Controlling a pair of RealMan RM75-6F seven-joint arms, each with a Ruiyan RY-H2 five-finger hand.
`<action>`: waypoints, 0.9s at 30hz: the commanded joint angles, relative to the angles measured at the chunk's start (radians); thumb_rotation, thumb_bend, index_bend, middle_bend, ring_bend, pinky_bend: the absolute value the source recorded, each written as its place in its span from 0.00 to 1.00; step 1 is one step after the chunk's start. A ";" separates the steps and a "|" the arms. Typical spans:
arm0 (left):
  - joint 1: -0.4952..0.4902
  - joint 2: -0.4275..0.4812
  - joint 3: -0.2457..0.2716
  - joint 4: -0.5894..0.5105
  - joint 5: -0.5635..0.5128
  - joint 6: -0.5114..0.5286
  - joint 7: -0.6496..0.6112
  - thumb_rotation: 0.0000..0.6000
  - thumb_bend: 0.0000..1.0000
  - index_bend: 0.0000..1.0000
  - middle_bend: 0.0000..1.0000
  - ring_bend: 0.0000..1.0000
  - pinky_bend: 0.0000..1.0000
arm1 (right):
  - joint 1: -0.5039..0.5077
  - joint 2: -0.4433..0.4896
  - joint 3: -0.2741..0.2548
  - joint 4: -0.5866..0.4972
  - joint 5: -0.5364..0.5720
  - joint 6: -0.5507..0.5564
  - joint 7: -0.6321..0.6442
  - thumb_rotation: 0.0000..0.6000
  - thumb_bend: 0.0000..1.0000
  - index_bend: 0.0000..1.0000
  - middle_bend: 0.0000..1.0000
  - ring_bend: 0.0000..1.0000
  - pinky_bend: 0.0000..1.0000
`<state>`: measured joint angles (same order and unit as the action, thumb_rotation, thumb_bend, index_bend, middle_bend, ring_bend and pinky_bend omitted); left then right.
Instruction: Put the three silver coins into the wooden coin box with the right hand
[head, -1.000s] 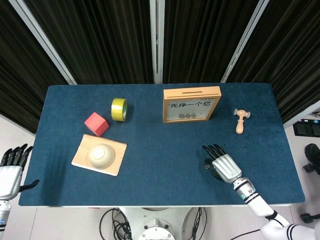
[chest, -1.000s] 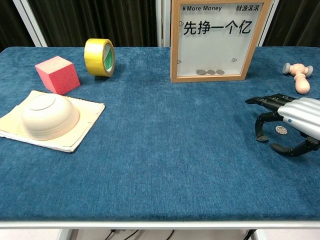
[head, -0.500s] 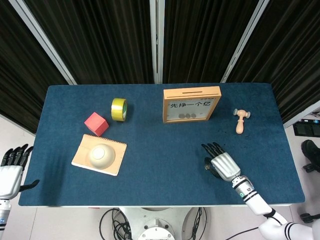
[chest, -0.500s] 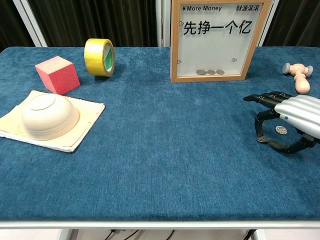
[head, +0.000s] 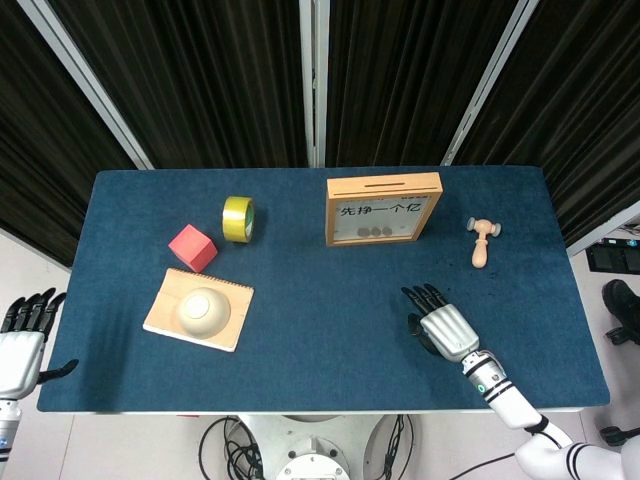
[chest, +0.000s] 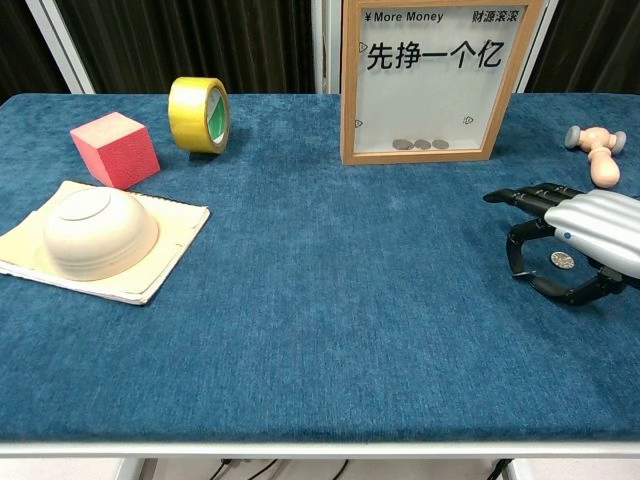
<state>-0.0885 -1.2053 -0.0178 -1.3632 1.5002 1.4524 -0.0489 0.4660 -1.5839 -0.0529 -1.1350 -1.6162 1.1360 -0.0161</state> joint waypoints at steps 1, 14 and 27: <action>-0.001 -0.001 0.001 0.002 0.000 -0.002 -0.002 1.00 0.00 0.02 0.00 0.00 0.00 | 0.000 -0.002 0.000 0.002 -0.003 0.004 0.002 1.00 0.18 0.43 0.00 0.00 0.00; -0.003 -0.006 0.003 0.017 0.003 -0.006 -0.018 1.00 0.00 0.02 0.00 0.00 0.00 | 0.001 -0.022 0.001 0.031 -0.024 0.037 0.025 1.00 0.19 0.37 0.00 0.00 0.00; -0.001 -0.005 0.007 0.021 0.004 -0.008 -0.029 1.00 0.00 0.02 0.00 0.00 0.00 | 0.004 -0.043 -0.001 0.070 -0.045 0.066 0.061 1.00 0.30 0.51 0.02 0.00 0.00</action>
<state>-0.0899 -1.2107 -0.0109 -1.3418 1.5042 1.4444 -0.0779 0.4695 -1.6260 -0.0539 -1.0654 -1.6610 1.2020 0.0451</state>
